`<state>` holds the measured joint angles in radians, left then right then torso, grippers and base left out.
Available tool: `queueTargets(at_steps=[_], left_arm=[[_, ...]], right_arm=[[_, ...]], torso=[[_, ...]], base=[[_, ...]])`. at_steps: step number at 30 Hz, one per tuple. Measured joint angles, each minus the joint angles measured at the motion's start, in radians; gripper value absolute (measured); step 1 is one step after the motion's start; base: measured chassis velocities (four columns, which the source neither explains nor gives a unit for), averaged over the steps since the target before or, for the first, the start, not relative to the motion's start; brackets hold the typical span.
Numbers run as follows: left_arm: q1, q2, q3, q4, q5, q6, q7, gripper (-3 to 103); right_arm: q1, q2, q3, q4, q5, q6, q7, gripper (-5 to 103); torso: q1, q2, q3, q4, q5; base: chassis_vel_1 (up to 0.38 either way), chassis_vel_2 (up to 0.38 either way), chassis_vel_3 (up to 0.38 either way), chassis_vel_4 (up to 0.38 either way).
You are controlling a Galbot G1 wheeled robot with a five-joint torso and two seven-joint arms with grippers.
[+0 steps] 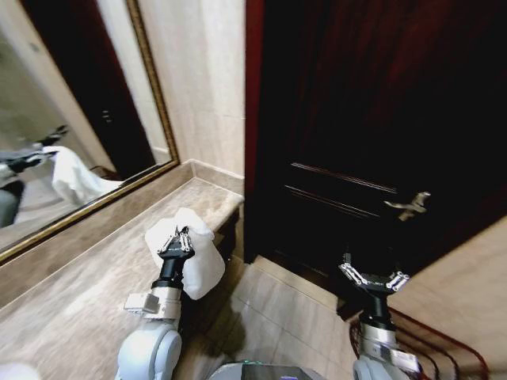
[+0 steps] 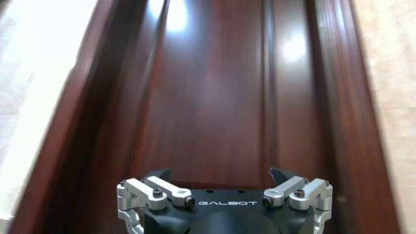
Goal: Discard the used towel into the hamper.
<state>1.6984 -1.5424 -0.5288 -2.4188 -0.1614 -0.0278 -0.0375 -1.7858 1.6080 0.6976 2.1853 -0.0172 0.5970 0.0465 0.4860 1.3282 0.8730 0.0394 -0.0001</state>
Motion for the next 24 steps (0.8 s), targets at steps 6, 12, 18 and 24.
queueTargets(at_steps=[6, 12, 18, 24], left_arm=[[-0.002, 0.001, 0.007, 0.005, -0.012, -0.005, 0.002, 2], [-0.002, 0.001, 0.010, 0.007, -0.019, -0.006, 0.002, 2], [0.005, 0.001, 0.011, 0.006, -0.033, -0.012, -0.002, 2], [0.005, 0.005, 0.006, 0.014, -0.031, -0.013, -0.004, 2]], right_arm=[[0.001, 0.000, 0.000, -0.002, 0.001, 0.000, -0.001, 100], [0.000, 0.000, 0.001, -0.003, 0.002, 0.000, -0.001, 100], [-0.004, 0.000, 0.004, -0.008, 0.007, 0.007, -0.001, 100], [-0.010, 0.000, 0.005, -0.015, 0.010, 0.016, -0.001, 100]], torso=[[0.000, 0.000, 0.000, 0.0001, 0.0000], [0.000, 0.000, 0.000, 0.0001, 0.0000], [0.000, 0.000, 0.000, 0.0003, 0.0001], [0.000, 0.000, 0.000, 0.0001, 0.0003]], base=[[-0.123, -0.127, -0.107, -0.118], [-0.121, -0.137, -0.121, -0.122], [-0.114, -0.134, -0.136, -0.120], [-0.127, -0.123, -0.117, -0.127]])
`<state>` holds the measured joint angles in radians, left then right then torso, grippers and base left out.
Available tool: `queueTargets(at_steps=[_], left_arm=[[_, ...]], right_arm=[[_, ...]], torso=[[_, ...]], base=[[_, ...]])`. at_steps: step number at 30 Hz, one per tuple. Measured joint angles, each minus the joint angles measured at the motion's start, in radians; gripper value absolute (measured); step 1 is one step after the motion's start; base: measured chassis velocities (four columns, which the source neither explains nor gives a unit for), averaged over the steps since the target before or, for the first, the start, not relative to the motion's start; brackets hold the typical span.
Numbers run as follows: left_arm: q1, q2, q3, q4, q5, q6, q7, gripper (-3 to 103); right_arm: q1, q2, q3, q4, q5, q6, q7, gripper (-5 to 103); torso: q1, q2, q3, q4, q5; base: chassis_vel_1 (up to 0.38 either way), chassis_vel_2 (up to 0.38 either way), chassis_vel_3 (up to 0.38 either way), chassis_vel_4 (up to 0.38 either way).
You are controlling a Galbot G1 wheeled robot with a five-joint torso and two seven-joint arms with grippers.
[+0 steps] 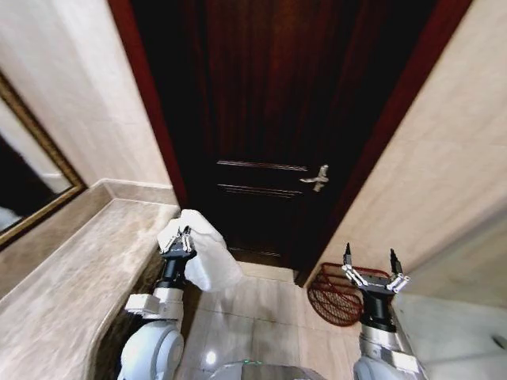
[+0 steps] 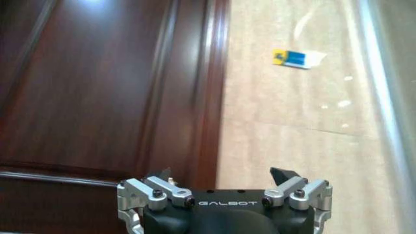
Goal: Discard the used towel into the hamper.
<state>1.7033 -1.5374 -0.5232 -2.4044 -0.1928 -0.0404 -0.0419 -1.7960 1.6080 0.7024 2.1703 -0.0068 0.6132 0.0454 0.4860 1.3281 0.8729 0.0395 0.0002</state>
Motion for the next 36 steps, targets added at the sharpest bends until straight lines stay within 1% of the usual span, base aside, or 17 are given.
queueTargets(at_steps=[3, 5, 11, 15, 29, 30, 32, 36], left_arm=[[0.001, 0.007, 0.003, 0.054, 0.012, 0.002, -0.018, 2], [0.005, 0.007, 0.008, 0.060, 0.010, 0.000, -0.020, 2], [-0.001, 0.003, 0.020, 0.066, 0.010, -0.005, -0.020, 2], [-0.005, 0.006, 0.020, 0.064, 0.008, -0.005, -0.018, 2], [-0.004, 0.015, 0.020, 0.074, 0.010, -0.015, 0.002, 2], [-0.005, 0.015, 0.020, 0.077, 0.009, -0.022, 0.002, 2], [-0.008, 0.016, 0.019, 0.085, 0.002, -0.054, 0.014, 2], [-0.009, 0.013, 0.018, 0.089, 0.000, -0.071, 0.019, 2]], right_arm=[[-0.002, 0.000, -0.001, -0.002, 0.001, 0.003, 0.000, 100], [-0.003, 0.000, 0.000, -0.002, 0.003, 0.003, 0.000, 100], [-0.004, 0.000, 0.004, -0.007, 0.010, 0.005, 0.000, 100], [-0.004, 0.000, 0.006, -0.011, 0.013, 0.005, 0.000, 100], [-0.004, 0.000, 0.003, -0.014, 0.018, 0.017, -0.004, 100], [-0.005, 0.000, 0.003, -0.014, 0.019, 0.019, -0.005, 100], [-0.006, 0.000, 0.002, -0.014, 0.022, 0.022, -0.007, 100], [-0.006, 0.000, 0.002, -0.016, 0.023, 0.025, -0.008, 100]], torso=[[0.000, 0.000, 0.000, 0.0000, -0.0005], [0.000, 0.000, 0.000, 0.0000, -0.0003], [0.000, 0.000, 0.000, 0.0002, -0.0002], [0.000, 0.000, 0.000, -0.0001, -0.0002], [0.000, 0.000, 0.000, 0.0001, -0.0003], [0.000, 0.000, 0.000, 0.0000, -0.0002], [0.000, 0.000, 0.000, -0.0001, -0.0003], [0.000, 0.000, 0.000, -0.0002, 0.0000]], base=[[-0.129, -0.128, -0.124, -0.134], [-0.126, -0.139, -0.115, -0.124], [-0.120, -0.114, -0.113, -0.127], [-0.120, -0.134, -0.134, -0.136], [-0.124, -0.127, -0.122, -0.124], [-0.115, -0.126, -0.126, -0.143], [-0.117, -0.134, -0.136, -0.125], [-0.109, -0.118, -0.125, -0.099]])
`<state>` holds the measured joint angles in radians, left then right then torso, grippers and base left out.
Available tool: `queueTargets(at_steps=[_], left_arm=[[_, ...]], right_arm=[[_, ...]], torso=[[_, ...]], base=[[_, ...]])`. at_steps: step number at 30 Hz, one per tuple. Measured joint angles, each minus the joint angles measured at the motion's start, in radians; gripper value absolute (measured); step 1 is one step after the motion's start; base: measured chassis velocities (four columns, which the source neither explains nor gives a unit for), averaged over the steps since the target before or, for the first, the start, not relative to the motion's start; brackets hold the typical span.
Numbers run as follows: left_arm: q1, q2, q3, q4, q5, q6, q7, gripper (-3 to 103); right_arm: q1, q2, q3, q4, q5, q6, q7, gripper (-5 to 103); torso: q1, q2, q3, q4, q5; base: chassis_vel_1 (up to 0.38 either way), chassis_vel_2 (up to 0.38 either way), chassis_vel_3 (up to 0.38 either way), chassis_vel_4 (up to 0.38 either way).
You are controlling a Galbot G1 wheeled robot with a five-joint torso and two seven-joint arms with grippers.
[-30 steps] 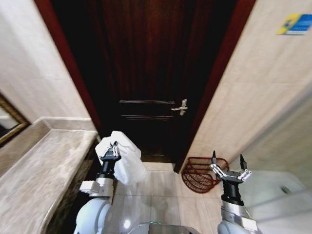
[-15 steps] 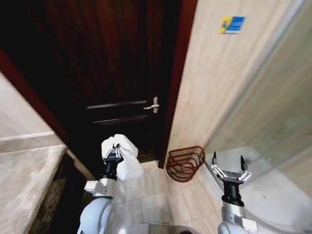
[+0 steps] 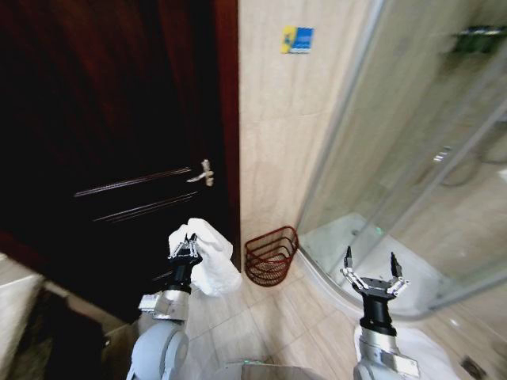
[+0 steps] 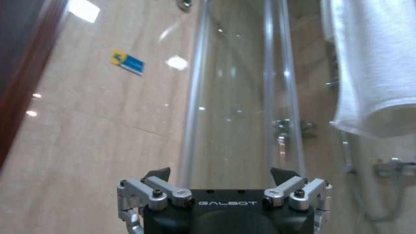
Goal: Discard the used towel into the hamper.
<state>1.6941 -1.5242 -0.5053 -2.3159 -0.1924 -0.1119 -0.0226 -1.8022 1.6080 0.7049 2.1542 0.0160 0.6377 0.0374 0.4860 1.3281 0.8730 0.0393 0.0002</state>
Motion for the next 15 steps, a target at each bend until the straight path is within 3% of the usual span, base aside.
queueTargets(at_steps=[15], left_arm=[[-0.005, 0.012, -0.001, 0.013, 0.021, 0.001, 0.012, 2]], right_arm=[[0.000, 0.000, -0.002, -0.005, -0.010, 0.007, -0.001, 100]], torso=[[0.000, 0.000, 0.000, 0.0004, -0.0002]], base=[[-0.016, -0.013, -0.013, -0.012]])
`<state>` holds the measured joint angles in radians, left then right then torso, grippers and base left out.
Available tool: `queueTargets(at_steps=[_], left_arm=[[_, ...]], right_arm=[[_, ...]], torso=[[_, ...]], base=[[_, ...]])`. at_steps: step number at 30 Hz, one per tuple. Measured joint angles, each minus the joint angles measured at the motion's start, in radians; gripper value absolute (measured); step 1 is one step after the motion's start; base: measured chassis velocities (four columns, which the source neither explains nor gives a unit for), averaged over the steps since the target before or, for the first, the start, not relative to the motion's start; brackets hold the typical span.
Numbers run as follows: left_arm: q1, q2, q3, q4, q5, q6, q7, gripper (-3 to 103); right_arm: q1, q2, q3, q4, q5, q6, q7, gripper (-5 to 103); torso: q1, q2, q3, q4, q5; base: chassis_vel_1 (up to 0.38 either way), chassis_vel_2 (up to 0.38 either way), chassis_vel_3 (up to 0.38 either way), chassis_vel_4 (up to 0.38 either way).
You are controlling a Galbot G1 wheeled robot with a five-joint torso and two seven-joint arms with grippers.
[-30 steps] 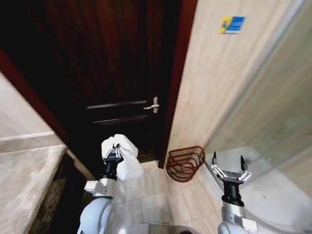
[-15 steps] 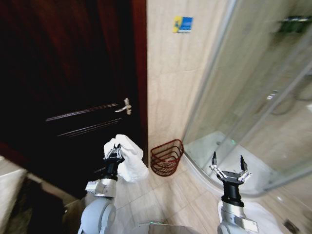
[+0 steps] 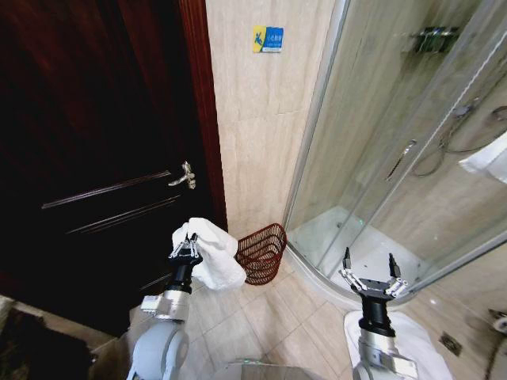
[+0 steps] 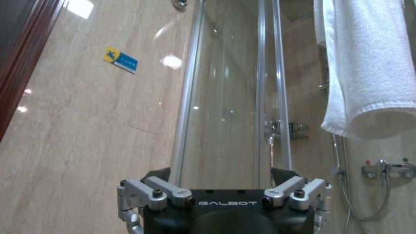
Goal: Discard the used towel into the hamper.
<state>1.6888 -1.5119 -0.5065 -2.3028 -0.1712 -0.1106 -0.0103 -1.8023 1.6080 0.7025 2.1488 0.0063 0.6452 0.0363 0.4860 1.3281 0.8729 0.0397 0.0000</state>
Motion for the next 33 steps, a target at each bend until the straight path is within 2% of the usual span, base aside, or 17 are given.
queueTargets(at_steps=[13, 33], left_arm=[[0.001, 0.007, 0.008, -0.005, -0.002, 0.006, 0.002, 2], [-0.018, 0.009, 0.028, 0.050, -0.014, -0.009, 0.009, 2]], right_arm=[[0.003, 0.000, 0.000, 0.007, -0.005, 0.000, 0.005, 100], [-0.002, 0.000, 0.011, 0.002, -0.007, 0.017, 0.013, 100]], torso=[[0.000, 0.000, 0.000, -0.0001, 0.0000], [0.000, 0.000, 0.000, -0.0003, 0.0001]], base=[[-0.038, -0.036, -0.044, -0.040], [-0.111, -0.116, -0.114, -0.109]])
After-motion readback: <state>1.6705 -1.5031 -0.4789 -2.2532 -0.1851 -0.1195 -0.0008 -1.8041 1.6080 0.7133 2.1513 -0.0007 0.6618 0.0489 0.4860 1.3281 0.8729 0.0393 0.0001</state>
